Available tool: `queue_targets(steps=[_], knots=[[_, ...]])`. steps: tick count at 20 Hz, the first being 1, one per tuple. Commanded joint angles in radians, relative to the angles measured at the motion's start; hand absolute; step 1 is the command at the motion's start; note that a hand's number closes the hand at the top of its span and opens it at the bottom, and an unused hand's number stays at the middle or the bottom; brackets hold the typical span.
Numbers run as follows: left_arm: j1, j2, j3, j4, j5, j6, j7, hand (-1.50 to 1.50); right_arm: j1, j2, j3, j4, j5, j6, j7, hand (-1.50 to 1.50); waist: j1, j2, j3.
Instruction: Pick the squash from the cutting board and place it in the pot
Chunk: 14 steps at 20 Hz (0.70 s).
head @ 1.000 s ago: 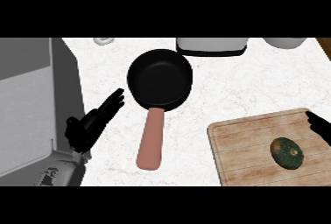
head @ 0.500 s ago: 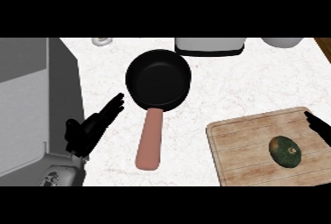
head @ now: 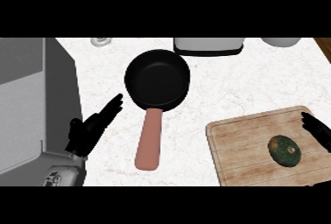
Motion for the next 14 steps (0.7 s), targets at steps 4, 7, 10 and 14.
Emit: queue_targets(steps=[4, 7, 10, 14], knots=[[0.020, -0.020, 0.068, 0.106, -0.019, 0.056, -0.010, 0.00, -0.021, 0.098, 0.002, 0.131, -0.068, 0.109, -0.128, -1.50, -0.001, 0.015, -0.019], [0.036, -0.037, 0.062, 0.075, -0.035, 0.057, 0.014, 0.00, -0.047, 0.087, -0.027, 0.152, -0.110, 0.145, -0.075, -1.50, 0.000, 0.013, -0.020], [0.010, -0.041, 0.070, 0.096, -0.039, 0.045, -0.006, 0.00, -0.121, 0.159, 0.006, 0.253, -0.076, 0.133, -0.081, -1.50, 0.006, 0.014, -0.020], [0.066, -0.022, 0.078, 0.039, -0.026, 0.017, 0.013, 0.00, -0.143, 0.188, 0.000, 0.416, -0.046, 0.190, -0.177, -1.50, 0.013, 0.014, -0.019]])
